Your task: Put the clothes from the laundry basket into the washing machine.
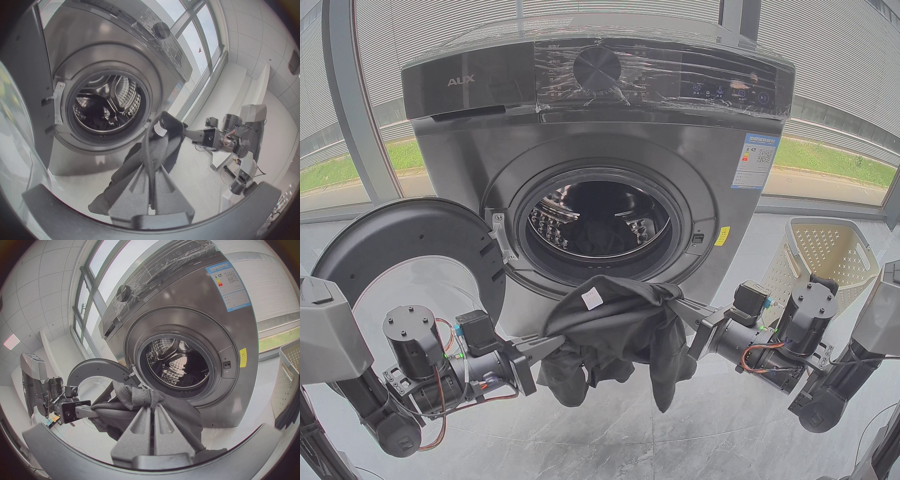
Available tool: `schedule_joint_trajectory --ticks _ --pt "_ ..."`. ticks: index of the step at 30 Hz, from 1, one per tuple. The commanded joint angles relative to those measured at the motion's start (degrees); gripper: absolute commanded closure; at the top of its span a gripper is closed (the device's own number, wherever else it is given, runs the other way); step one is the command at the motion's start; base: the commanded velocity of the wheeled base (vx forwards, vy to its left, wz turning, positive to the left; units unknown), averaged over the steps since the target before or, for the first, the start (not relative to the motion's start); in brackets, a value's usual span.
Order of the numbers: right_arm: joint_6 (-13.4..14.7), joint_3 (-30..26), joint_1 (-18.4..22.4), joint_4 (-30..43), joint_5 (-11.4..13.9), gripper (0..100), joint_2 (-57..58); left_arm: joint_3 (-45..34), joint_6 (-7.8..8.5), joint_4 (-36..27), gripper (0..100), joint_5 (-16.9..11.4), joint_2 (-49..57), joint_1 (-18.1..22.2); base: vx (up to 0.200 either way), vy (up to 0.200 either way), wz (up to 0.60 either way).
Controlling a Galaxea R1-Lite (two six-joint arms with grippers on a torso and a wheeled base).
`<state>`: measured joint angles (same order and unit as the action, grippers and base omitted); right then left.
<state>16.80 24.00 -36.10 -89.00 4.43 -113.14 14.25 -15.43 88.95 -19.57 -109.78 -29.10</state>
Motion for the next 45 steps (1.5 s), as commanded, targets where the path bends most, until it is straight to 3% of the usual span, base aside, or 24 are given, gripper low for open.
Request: schedule_joint_trajectory --ticks 1,16,21,22,41,45 --pt "-0.1 0.43 0.41 -0.47 -0.03 100 0.03 4.03 0.23 0.25 100 0.93 -1.05 2.47 0.0 0.0 0.0" --pt "-0.19 1.49 -0.38 -0.56 -0.21 100 0.2 3.33 0.4 0.17 100 1.11 0.09 2.56 0.0 0.0 0.0" --pt "-0.19 1.84 -0.47 -0.56 -0.29 100 0.11 2.45 2.51 0.17 100 0.76 -1.14 2.56 0.0 0.0 0.0" --pt "-0.19 1.84 -0.55 -0.64 -0.29 100 0.11 2.54 2.6 0.17 0 0.76 -1.49 2.56 0.0 0.0 0.0" --pt "-0.28 2.19 -1.78 -0.56 -1.17 100 0.29 1.22 2.78 0.34 0 0.76 -7.03 1.76 0.0 0.0 0.0" --pt "-0.28 2.45 -1.78 -0.64 -1.7 100 0.64 -0.1 3.22 0.34 0 -0.65 -8.0 1.24 0.0 0.0 0.0"
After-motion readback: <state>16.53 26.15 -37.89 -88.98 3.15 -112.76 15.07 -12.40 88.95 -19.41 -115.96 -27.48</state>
